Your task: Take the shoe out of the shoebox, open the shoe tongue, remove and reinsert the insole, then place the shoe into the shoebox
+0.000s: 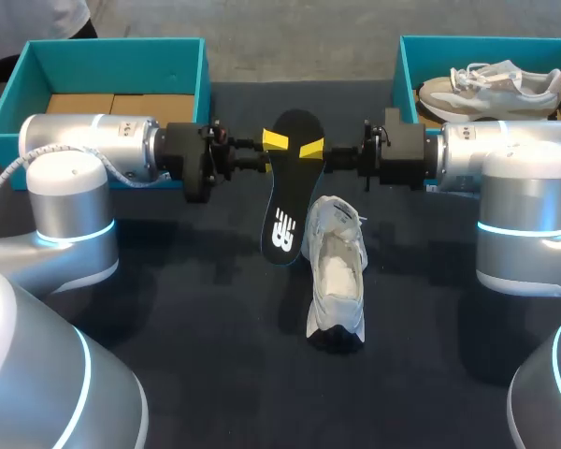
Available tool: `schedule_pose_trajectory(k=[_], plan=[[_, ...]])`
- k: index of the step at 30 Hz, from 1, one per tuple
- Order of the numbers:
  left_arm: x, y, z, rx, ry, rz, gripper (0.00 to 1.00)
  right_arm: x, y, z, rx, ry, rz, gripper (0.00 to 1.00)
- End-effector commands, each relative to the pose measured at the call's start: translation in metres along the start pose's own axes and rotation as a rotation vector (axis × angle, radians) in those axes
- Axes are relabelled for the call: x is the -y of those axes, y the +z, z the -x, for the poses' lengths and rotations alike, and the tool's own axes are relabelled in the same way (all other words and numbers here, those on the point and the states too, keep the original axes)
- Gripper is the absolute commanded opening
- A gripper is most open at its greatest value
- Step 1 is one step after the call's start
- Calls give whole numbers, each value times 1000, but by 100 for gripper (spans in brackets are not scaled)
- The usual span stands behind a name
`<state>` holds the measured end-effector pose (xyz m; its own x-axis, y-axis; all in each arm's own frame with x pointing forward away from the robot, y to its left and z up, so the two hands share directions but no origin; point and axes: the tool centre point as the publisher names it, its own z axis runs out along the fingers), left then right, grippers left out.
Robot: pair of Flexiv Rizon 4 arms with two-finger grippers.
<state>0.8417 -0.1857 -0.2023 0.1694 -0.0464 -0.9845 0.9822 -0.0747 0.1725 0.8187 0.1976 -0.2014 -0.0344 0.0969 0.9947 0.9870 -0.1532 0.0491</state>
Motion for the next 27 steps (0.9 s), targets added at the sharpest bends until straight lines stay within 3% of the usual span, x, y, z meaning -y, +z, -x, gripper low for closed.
schedule_pose_trajectory(k=[1, 2, 3, 5, 19, 20, 21, 22, 27], plan=[[1, 4, -1, 2, 4, 1, 38, 0, 1, 0, 4, 1, -1, 0], [1, 4, -1, 1, 5, 1, 35, 0, 1, 0, 4, 1, -1, 0], [1, 5, -1, -1, 4, 1, 17, 0, 1, 0, 4, 1, -1, 0], [1, 5, -2, -3, 4, 1, 1, 0, 1, 0, 4, 1, -1, 0], [0, 8, -5, -14, 5, -1, 0, 0, 1, 0, 4, 1, -1, 0], [0, 8, -4, -15, 5, -1, 0, 0, 1, -1, 6, -2, 3, 11], [0, 8, -4, -15, 5, -1, 0, 0, 1, -1, 9, -4, 5, 47], [0, 8, -4, -15, 5, -1, 0, 0, 1, -1, 10, -4, 6, 100], [-1, 7, -4, -14, 8, 3, 0, -1, -1, -2, 13, -8, 12, 100]])
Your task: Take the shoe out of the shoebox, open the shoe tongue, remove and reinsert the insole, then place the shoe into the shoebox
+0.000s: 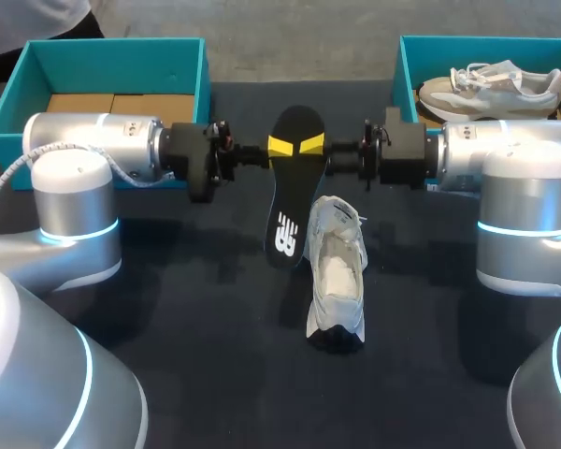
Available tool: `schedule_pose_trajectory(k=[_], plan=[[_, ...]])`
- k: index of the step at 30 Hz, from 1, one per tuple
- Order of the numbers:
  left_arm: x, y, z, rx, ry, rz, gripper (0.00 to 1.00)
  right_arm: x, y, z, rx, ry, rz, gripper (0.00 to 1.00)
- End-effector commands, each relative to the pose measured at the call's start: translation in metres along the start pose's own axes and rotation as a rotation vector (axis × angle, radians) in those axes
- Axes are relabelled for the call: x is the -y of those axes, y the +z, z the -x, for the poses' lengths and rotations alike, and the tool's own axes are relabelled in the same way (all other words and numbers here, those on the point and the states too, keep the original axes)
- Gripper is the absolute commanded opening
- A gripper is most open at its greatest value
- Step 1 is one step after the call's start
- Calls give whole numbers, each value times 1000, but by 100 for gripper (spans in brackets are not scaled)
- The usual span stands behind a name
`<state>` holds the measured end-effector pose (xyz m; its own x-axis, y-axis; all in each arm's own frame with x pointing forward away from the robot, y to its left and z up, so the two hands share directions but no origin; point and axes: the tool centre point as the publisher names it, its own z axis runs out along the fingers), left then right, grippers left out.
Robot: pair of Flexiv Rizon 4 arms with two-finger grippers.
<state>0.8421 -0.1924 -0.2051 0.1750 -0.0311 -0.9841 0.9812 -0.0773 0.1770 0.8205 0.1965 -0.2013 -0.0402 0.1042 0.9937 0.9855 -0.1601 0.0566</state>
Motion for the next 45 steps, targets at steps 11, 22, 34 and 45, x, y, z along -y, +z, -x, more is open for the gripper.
schedule_pose_trajectory(k=[11, 22, 34, 45], plan=[[7, -8, 6, 12, 1, 18, 0, -2, -30, -4, 62, -14, 32, 100], [48, -21, 6, -15, -66, 4, 0, 5, -77, 5, 139, -23, 56, 100], [86, -33, 7, -20, -112, 7, 0, 29, -128, 17, 273, -29, 103, 100], [106, -32, 9, -41, -147, -14, 0, 50, -161, 30, 361, -30, 124, 100]])
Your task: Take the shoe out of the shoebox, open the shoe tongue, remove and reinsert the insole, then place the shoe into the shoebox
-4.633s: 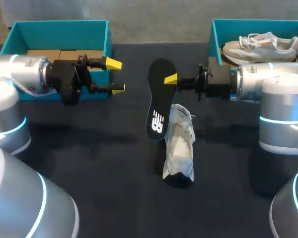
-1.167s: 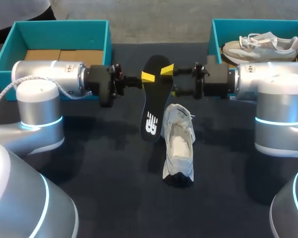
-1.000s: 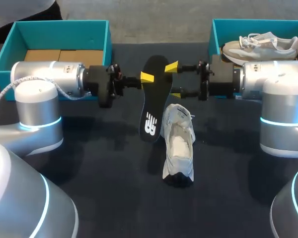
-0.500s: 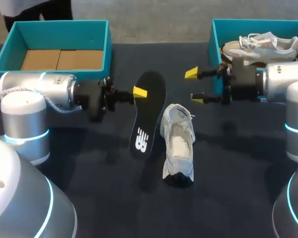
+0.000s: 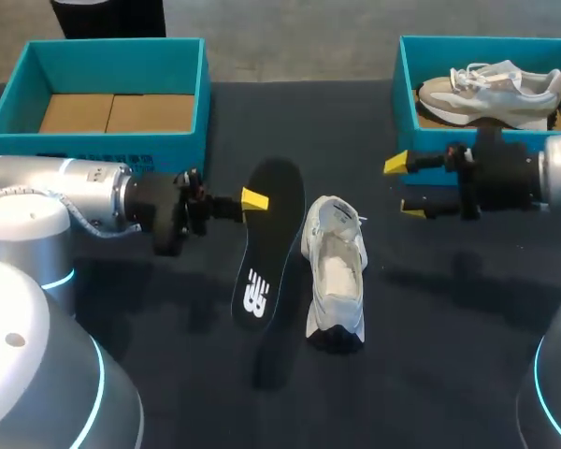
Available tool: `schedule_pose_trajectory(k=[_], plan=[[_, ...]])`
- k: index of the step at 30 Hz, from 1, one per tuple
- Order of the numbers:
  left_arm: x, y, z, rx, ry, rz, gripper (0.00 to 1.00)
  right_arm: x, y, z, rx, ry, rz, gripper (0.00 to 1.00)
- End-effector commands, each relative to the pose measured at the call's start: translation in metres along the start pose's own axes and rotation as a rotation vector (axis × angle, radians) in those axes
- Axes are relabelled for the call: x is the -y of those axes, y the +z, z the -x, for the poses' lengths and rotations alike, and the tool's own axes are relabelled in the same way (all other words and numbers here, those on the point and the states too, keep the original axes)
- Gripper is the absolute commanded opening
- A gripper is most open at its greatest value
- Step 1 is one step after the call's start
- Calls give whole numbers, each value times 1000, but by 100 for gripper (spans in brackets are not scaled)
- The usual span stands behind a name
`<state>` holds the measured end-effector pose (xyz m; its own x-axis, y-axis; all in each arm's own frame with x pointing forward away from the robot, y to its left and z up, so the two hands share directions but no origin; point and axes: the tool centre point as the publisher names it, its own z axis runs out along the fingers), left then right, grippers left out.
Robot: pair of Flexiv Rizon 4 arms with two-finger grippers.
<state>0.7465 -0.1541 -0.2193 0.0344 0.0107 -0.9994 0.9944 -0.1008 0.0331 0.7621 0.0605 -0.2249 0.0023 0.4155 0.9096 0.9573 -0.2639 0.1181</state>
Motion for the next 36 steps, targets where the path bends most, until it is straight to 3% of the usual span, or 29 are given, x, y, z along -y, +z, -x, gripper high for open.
schedule_pose_trajectory(k=[1, 9, 11, 32, 33, 36], plan=[[7, -1, 4, -12, -2, 9, 0, 10, -22, 1, 36, 1, 3, 100], [19, 4, 6, -32, -14, 0, 0, 33, -31, 17, 118, 3, -2, 100], [21, 5, 7, -36, -30, -6, 0, 34, -38, 22, 137, 21, 25, 100], [23, 6, 8, -45, -31, -13, 0, 34, -38, 22, 137, 21, 25, 100], [23, 6, 8, -45, -31, -13, 0, 36, -40, 24, 190, 21, 41, 100], [39, 13, 2, -36, -74, 8, 0, 45, -48, 25, 198, 8, 51, 100]])
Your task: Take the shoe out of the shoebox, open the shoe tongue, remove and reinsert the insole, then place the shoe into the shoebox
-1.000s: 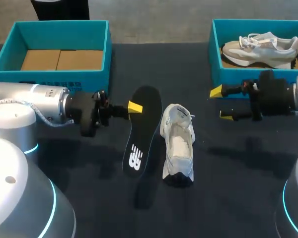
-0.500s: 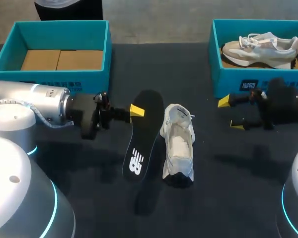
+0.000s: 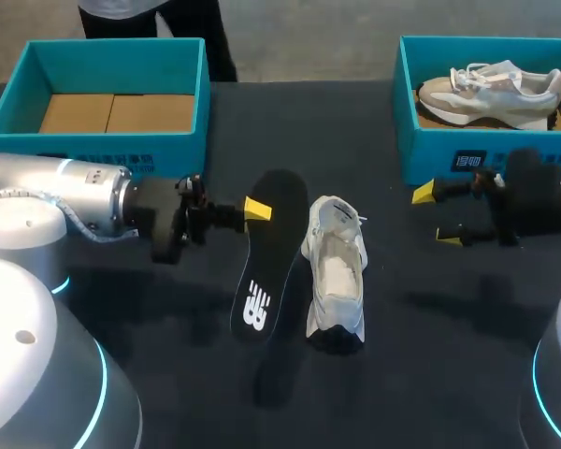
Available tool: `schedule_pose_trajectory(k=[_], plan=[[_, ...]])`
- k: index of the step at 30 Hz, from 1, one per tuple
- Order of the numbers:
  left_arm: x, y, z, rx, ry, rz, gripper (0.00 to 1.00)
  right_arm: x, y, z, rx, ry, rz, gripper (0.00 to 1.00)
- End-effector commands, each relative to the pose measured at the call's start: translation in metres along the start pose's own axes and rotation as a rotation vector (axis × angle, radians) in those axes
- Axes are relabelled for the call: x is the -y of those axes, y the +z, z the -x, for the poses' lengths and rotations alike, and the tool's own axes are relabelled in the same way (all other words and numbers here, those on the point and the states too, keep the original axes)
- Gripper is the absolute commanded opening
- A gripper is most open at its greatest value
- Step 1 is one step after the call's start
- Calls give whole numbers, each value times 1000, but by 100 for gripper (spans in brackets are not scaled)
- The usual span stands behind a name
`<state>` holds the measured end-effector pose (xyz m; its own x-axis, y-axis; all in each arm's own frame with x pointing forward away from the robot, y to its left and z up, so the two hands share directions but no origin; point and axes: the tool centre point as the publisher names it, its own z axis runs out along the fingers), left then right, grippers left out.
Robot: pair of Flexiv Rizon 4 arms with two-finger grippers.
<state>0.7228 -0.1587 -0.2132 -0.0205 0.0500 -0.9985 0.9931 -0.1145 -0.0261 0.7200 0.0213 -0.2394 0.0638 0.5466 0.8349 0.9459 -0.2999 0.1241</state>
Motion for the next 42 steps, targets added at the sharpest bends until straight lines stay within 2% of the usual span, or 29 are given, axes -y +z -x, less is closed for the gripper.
schedule_pose_trajectory(k=[1, 9, 17, 20, 27, 33, 42], plan=[[21, 8, -8, 3, -34, 28, 0, 15, -10, -1, 53, -2, 18, 100], [57, 17, -10, 1, -81, 51, 0, 37, -18, 9, 95, -10, 20, 100], [80, 12, -11, -2, -148, 45, 0, 52, -15, 18, 119, -9, 24, 100], [89, 11, -17, -12, -174, 38, 0, 59, -12, 20, 134, -2, 31, 100], [98, 13, -33, -32, -200, 16, 0, 67, -1, 23, 150, 18, 46, 100], [97, 18, -41, -38, -215, 8, 0, 71, 7, 25, 146, 28, 41, 100], [97, 28, -49, -45, -228, -13, 0, 74, 41, 29, 96, 38, 14, 100]])
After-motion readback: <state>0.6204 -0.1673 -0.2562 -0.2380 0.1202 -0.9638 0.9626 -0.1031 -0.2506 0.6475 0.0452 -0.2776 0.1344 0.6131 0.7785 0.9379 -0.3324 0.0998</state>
